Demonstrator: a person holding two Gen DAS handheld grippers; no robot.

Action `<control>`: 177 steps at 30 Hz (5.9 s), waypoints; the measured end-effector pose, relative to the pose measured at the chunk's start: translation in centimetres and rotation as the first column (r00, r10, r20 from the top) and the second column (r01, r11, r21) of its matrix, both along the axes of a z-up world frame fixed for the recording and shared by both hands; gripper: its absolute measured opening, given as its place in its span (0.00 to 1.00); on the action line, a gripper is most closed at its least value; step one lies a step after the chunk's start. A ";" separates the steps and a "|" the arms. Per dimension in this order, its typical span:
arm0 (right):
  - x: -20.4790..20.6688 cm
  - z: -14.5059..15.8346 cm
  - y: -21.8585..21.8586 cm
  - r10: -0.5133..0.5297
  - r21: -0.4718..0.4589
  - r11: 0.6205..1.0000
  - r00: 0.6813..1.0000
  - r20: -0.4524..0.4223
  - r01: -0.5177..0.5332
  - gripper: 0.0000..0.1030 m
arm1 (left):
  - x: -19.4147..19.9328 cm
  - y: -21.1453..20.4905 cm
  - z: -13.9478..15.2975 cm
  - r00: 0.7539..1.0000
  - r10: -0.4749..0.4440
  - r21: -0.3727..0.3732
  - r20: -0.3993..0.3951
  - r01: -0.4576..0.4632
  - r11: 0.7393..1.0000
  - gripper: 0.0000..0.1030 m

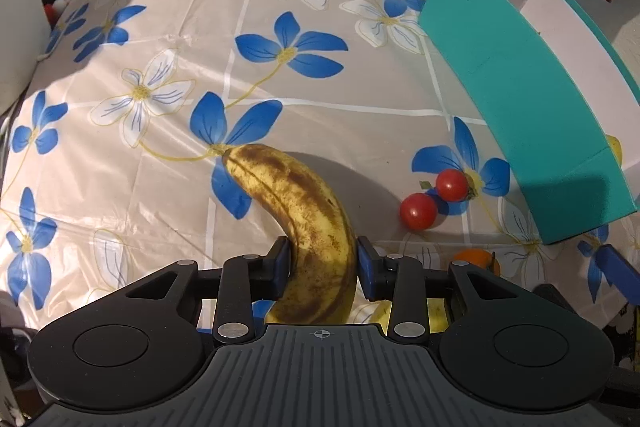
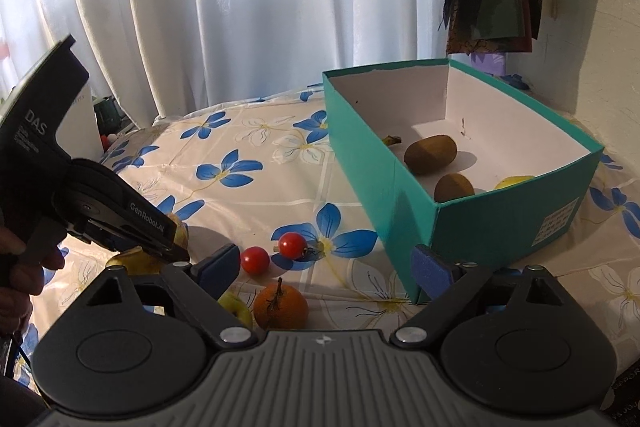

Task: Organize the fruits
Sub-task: 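Grasp the tangerine with the right gripper while the left gripper lifts the banana, then lower the banana into the box and open the left gripper, then lower the tangerine into the box and open the right gripper while the left gripper withdraws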

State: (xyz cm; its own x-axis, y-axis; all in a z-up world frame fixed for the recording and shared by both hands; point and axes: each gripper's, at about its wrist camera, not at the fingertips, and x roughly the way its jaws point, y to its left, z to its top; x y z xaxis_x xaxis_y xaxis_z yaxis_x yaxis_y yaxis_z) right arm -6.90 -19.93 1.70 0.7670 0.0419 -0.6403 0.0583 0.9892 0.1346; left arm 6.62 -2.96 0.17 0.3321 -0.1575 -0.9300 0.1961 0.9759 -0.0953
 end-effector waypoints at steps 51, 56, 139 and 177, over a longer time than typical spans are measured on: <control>-0.5 2.7 -2.9 -0.183 0.092 0.978 0.982 -0.037 0.186 0.39 | -1.4 -7.5 6.4 0.931 -0.278 0.023 0.235 0.281 0.960 0.37; -1.7 2.8 -3.6 -0.230 0.094 0.968 0.973 -0.029 0.232 0.39 | -1.5 -9.6 7.0 0.911 -0.320 0.024 0.260 0.326 0.945 0.37; -5.0 4.5 -8.6 -0.474 0.063 0.880 0.879 0.055 0.471 0.39 | 1.4 -13.7 7.4 0.798 -0.296 0.073 0.525 0.304 0.950 0.94; 8.3 -0.8 -9.6 -0.289 -0.106 0.951 0.957 0.016 0.289 0.39 | -0.8 0.9 5.2 0.948 0.025 0.055 0.317 -0.044 0.997 0.94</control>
State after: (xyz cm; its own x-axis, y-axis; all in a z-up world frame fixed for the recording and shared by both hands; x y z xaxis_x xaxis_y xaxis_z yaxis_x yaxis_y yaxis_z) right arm 1.41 -29.51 0.95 0.7365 -0.2498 -0.6286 0.3442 0.9384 0.0303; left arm 5.85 -2.04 5.35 0.6145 -0.0869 -0.7841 0.1725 0.9847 0.0261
